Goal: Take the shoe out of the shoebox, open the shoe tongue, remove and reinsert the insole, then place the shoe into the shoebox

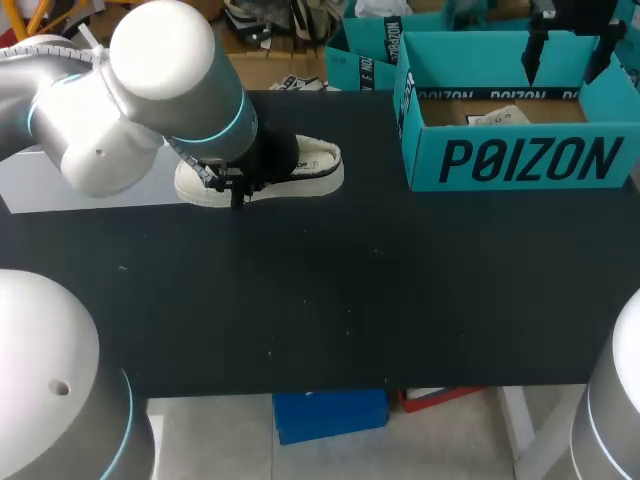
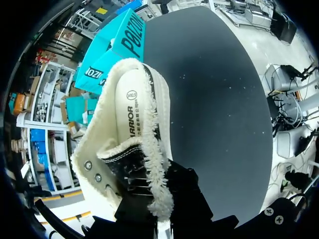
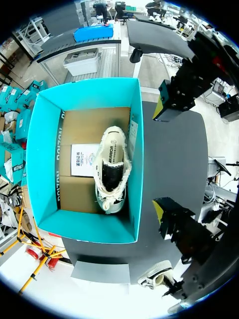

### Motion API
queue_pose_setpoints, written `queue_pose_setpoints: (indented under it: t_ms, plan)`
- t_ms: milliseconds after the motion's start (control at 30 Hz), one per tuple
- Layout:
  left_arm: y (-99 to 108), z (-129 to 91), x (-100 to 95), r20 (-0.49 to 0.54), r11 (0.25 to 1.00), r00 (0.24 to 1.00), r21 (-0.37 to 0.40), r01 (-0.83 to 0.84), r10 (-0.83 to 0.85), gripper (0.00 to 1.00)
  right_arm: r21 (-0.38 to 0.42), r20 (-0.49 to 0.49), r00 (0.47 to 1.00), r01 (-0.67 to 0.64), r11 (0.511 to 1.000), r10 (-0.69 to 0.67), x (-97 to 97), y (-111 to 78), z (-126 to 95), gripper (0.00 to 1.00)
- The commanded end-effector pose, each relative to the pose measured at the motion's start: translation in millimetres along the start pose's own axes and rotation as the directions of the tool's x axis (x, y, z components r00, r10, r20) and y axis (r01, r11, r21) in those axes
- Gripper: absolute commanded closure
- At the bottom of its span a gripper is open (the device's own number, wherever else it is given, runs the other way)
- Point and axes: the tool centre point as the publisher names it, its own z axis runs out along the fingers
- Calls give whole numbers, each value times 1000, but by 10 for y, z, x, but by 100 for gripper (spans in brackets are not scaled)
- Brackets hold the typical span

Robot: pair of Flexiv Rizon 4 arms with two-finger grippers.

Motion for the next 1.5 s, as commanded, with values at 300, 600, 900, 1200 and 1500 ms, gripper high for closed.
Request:
queue_pose_setpoints:
  t_ms: [300,600,900,1200,1500]
  plan:
    - [-231,158,178,-74,1000,997,7,-18,19,100,2,1,1000,0,1000,0,3,8,-2,0]
    - [-306,282,421,-111,999,993,2,-49,49,100,2,1,1000,0,1000,0,3,8,-2,0]
    - [-327,427,575,-157,998,986,-2,-64,63,100,2,1,1000,0,1000,0,3,8,-2,0]
    - [-309,674,723,-180,997,982,-18,-69,64,100,2,1,1000,0,1000,0,3,8,-2,0]
    - [-289,986,874,-193,992,976,-57,-116,103,100,2,1,1000,0,1000,0,3,8,-2,0]
